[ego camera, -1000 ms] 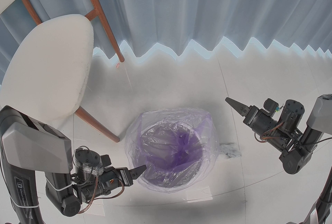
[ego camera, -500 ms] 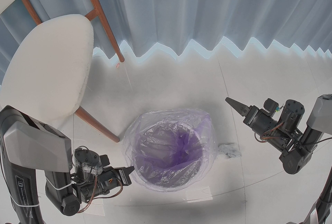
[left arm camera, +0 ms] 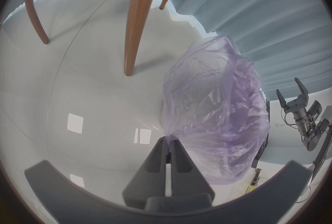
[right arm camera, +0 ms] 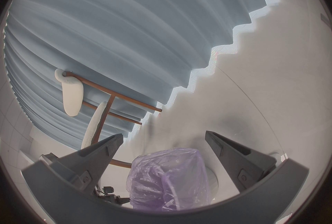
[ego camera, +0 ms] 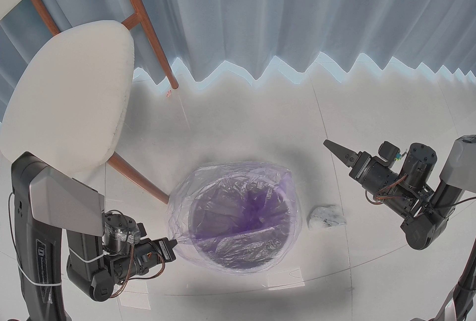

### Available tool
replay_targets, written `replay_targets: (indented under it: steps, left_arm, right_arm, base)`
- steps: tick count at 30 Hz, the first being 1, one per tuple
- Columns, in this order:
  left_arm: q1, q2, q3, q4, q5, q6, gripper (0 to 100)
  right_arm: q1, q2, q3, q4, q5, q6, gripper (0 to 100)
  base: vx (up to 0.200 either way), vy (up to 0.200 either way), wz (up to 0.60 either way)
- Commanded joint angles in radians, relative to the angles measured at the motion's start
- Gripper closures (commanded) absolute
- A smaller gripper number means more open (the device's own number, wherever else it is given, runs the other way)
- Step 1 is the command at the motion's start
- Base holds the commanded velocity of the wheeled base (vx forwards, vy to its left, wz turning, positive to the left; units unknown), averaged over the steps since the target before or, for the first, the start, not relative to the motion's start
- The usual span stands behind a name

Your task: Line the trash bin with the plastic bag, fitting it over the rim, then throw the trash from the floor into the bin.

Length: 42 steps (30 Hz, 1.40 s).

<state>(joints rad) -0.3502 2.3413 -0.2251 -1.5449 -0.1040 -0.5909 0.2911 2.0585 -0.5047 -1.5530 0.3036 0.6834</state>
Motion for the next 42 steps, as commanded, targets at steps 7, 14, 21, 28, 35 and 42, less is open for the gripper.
replay_targets:
  steps: [7, 14, 21, 28, 35, 42]
  left_arm:
    - [0.010, 0.133, -0.080, -0.001, 0.000, -0.007, 100]
    - [-0.007, 0.148, -0.097, -0.001, 0.001, -0.007, 100]
    - [-0.012, 0.167, -0.111, -0.001, 0.012, -0.007, 100]
    - [-0.016, 0.178, -0.122, -0.001, 0.043, -0.006, 100]
    - [-0.021, 0.178, -0.117, -0.001, 0.043, -0.004, 0]
    - [-0.029, 0.136, -0.102, -0.003, 0.060, -0.006, 0]
  right_arm:
    - [0.000, 0.006, 0.000, -0.018, 0.000, -0.001, 0]
    - [-0.001, 0.006, 0.000, -0.018, 0.000, -0.001, 0]
    - [-0.001, 0.011, 0.000, -0.018, 0.000, -0.001, 0]
    - [-0.001, 0.015, 0.000, -0.018, 0.000, -0.005, 0]
    - [-0.001, 0.015, 0.000, -0.018, -0.001, -0.015, 0]
    - [-0.001, 0.015, 0.014, -0.018, 0.002, -0.013, 0]
  base:
    - [0.000, 0.000, 0.00]
    - [0.000, 0.000, 0.00]
    - [0.000, 0.000, 0.00]
    - [0.000, 0.000, 0.00]
    - [0.000, 0.000, 0.00]
    - [0.000, 0.000, 0.00]
